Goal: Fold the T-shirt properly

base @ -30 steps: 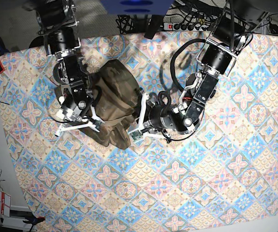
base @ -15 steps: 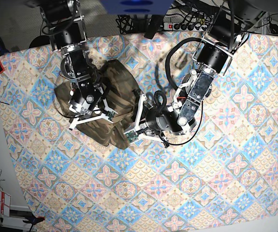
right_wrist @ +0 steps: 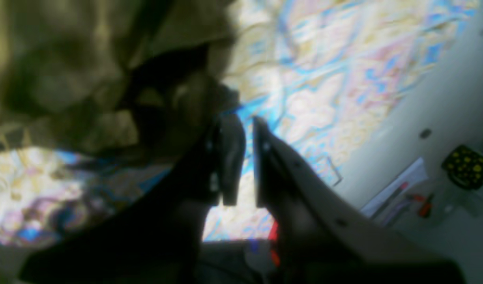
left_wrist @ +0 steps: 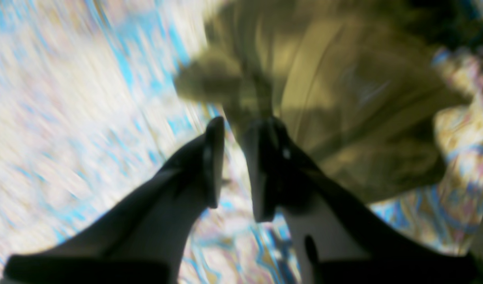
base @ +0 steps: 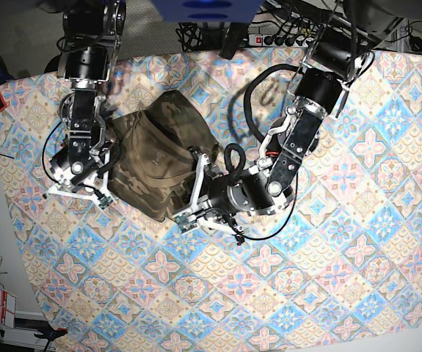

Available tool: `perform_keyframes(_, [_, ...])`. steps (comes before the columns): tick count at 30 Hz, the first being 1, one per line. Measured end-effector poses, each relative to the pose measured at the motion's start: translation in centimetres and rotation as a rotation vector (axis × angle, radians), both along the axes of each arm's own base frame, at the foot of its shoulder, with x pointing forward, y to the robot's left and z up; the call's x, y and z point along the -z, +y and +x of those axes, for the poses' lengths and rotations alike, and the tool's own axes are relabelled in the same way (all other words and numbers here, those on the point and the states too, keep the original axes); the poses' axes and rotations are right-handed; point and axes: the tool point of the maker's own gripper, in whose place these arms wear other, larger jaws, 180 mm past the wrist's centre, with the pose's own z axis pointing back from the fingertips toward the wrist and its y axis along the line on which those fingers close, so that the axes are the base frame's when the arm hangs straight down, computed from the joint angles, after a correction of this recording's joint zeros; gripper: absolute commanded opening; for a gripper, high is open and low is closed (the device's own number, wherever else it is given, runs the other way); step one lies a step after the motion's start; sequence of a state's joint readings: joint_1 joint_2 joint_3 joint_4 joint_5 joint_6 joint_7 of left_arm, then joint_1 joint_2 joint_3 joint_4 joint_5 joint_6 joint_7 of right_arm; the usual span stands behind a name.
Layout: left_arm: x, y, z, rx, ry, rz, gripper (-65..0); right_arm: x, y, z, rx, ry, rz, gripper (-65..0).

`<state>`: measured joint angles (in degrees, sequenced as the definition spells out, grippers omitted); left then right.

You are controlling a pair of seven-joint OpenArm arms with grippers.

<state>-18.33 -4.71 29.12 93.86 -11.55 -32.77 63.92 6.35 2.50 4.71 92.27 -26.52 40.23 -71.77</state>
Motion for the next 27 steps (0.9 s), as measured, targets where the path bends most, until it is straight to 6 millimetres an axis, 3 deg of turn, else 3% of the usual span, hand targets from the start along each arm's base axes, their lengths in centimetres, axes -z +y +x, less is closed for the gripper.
perform_keyframes(3, [1.1,-1.1,-0.4,0.018,0.038,-0.007,-52.8,-0.3,-3.1,-1.3,0.106,0.007,-0.018,-59.4])
perform_keyframes(6, [5.3,-1.4,-2.7,0.059,0.136,0.075,-52.8,-0.2,-5.1,-2.6,0.172,0.022,-0.037,-59.4])
perform_keyframes(11, [8.7,-3.7,-6.3,0.176,0.212,0.103,-52.8,-0.1,-5.9,-3.1,0.232,0.002,0.004,-59.4])
perform_keyframes(13, [10.4,-3.5,-7.3,0.193,0.252,0.148,-52.8,-0.1,-6.7,-3.6,0.258,0.004,0.0,-59.4])
perform_keyframes(17, [14.5,-0.8,-8.5,0.156,0.364,0.238,-52.8,0.2,-7.9,-5.1,0.298,0.025,-0.013,-59.4])
perform_keyframes(21, [16.0,0.7,-8.1,0.163,0.38,0.293,-52.8,1.2,-7.6,-6.6,0.296,0.064,-0.013,-59.4])
perform_keyframes(23, [16.1,0.3,-8.1,0.153,0.369,0.298,-52.9,0.9,-8.0,-6.3,0.296,0.054,-0.019,-59.4])
perform_keyframes(27, [14.7,0.2,-7.3,0.104,0.329,0.25,-52.9,0.6,-8.2,-6.1,0.296,0.047,-0.025,-59.5])
